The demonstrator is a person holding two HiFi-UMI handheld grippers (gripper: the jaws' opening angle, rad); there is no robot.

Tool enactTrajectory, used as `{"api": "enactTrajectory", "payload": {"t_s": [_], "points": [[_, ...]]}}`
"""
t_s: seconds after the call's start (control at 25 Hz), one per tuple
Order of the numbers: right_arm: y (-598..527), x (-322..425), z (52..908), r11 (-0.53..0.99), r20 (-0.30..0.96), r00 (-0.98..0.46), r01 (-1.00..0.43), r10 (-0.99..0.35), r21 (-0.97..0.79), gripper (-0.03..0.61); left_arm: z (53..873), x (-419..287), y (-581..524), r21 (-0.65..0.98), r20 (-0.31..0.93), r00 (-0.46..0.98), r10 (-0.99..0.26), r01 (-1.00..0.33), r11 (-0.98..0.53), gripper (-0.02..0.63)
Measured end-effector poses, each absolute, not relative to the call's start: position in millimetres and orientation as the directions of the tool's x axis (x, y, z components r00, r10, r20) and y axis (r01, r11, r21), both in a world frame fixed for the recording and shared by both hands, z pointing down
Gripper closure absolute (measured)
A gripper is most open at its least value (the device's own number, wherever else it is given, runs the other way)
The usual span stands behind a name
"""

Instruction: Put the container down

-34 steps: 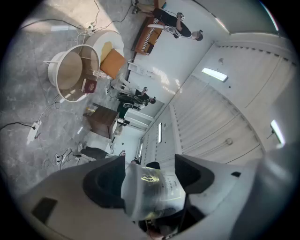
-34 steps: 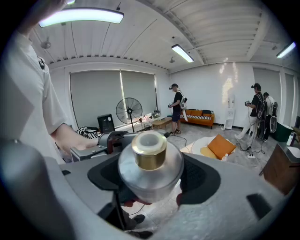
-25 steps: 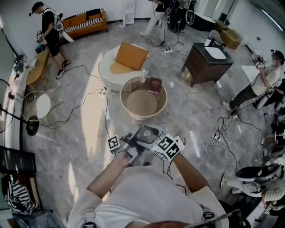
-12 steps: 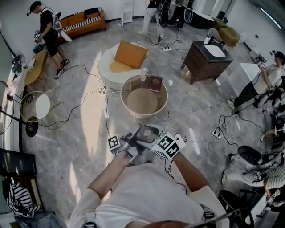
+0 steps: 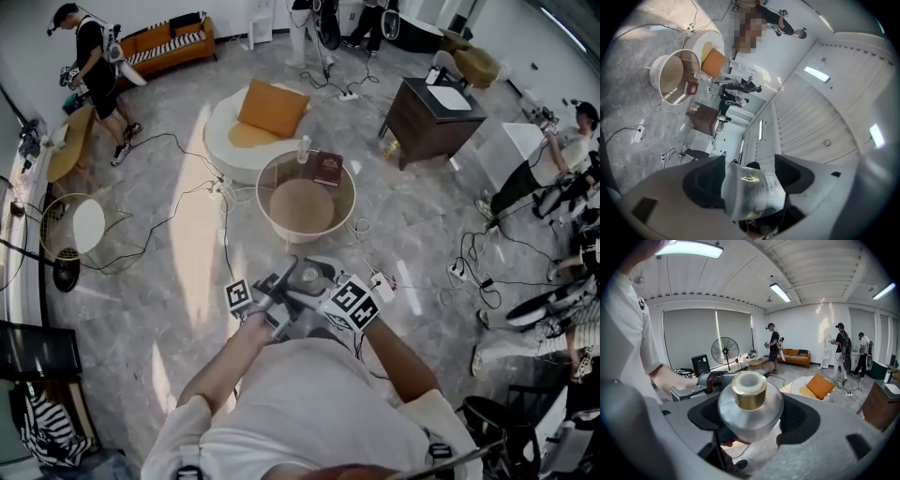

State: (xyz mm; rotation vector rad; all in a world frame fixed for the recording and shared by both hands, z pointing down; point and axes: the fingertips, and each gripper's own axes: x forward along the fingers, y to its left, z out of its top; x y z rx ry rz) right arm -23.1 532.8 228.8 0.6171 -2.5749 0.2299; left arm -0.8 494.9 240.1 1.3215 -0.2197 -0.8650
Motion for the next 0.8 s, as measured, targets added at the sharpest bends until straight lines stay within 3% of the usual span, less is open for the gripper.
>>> {"api": "enactTrajectory", "payload": {"t_s": [0.8], "points": [[493.6, -35.8, 241.9, 0.882, 0.500, -0.777, -0.468, -0.382, -0.053, 0.241, 253.4, -13.8, 456.2, 0.906, -0.315, 0.684, -0.658, 0.423, 0.006, 0.305]]}}
